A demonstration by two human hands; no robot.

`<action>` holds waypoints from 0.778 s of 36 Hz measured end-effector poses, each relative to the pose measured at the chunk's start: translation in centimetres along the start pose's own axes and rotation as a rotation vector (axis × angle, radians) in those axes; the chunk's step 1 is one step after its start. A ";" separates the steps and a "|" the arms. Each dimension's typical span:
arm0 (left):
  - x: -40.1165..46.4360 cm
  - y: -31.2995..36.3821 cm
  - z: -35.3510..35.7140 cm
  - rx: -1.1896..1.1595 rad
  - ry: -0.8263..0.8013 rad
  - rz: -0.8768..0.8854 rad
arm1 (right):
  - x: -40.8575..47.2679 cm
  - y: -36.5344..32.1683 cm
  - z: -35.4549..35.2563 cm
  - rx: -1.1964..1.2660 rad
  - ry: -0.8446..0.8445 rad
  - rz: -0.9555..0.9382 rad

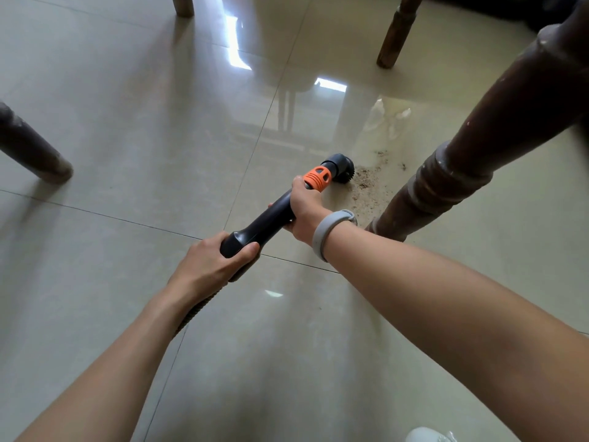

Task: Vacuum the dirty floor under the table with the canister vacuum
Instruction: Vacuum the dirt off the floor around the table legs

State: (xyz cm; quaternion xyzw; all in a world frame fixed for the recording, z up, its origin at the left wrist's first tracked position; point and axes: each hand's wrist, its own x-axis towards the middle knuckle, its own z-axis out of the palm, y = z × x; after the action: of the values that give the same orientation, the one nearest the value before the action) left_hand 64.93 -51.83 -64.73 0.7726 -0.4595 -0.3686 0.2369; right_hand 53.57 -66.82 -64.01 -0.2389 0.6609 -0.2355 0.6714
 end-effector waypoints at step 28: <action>1.2 3.2 1.3 0.012 -0.039 0.017 | -1.0 -2.2 -2.8 0.018 0.012 -0.091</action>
State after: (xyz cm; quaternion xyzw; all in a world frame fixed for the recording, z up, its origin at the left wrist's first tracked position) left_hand 62.58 -54.42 -63.74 0.7627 -0.4727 -0.3788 0.2264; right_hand 50.78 -67.88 -61.88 -0.2612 0.6511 -0.2730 0.6582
